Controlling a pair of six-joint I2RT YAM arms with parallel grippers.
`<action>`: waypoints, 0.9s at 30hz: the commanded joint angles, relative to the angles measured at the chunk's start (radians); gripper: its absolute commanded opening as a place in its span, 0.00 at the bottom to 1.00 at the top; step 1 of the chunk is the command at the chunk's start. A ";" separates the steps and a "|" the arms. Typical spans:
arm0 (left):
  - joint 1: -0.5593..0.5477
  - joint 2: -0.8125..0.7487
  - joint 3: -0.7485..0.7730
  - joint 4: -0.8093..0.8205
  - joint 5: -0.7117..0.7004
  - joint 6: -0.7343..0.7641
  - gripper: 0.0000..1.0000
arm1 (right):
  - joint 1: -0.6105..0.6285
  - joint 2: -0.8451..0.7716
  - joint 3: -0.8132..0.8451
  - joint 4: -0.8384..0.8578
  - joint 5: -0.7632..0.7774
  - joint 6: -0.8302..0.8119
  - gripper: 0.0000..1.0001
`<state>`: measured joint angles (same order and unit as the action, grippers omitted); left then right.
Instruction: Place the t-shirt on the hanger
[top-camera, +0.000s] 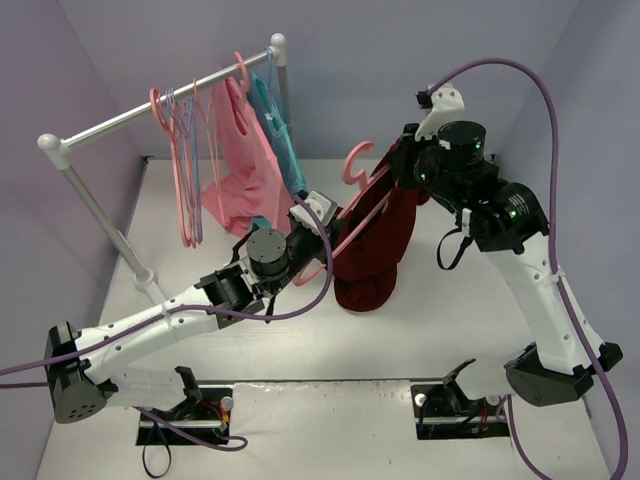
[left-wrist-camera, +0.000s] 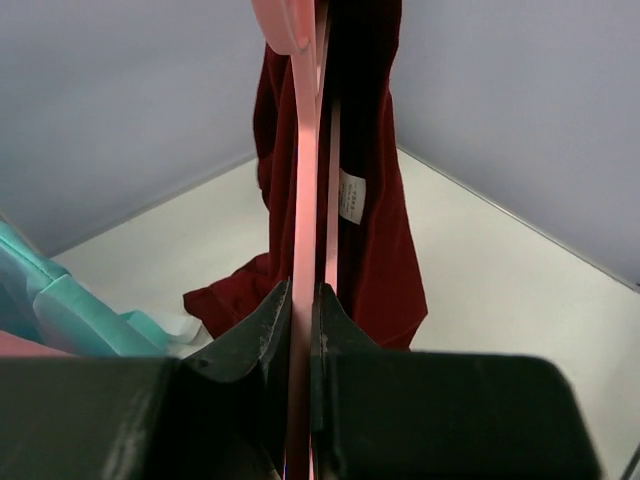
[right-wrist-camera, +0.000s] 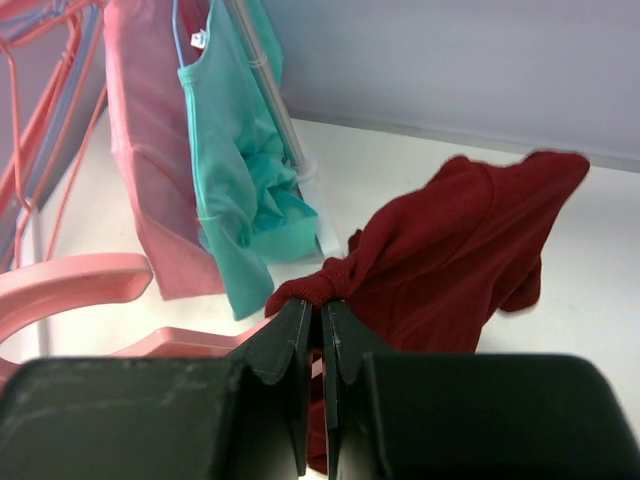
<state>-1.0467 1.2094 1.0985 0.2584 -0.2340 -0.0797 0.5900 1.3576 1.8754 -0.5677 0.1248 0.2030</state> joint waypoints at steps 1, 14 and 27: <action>-0.015 -0.002 0.051 0.208 -0.123 -0.014 0.00 | 0.013 0.017 0.014 0.086 -0.003 0.106 0.00; -0.072 0.015 0.021 0.278 -0.420 0.028 0.00 | 0.059 0.006 -0.104 0.103 0.140 0.210 0.00; -0.072 0.021 -0.047 0.294 -0.214 -0.025 0.00 | 0.080 -0.025 -0.199 0.216 0.092 0.220 0.00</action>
<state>-1.1248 1.2617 1.0471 0.3970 -0.5100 -0.0850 0.6569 1.3647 1.6289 -0.4492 0.2292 0.4401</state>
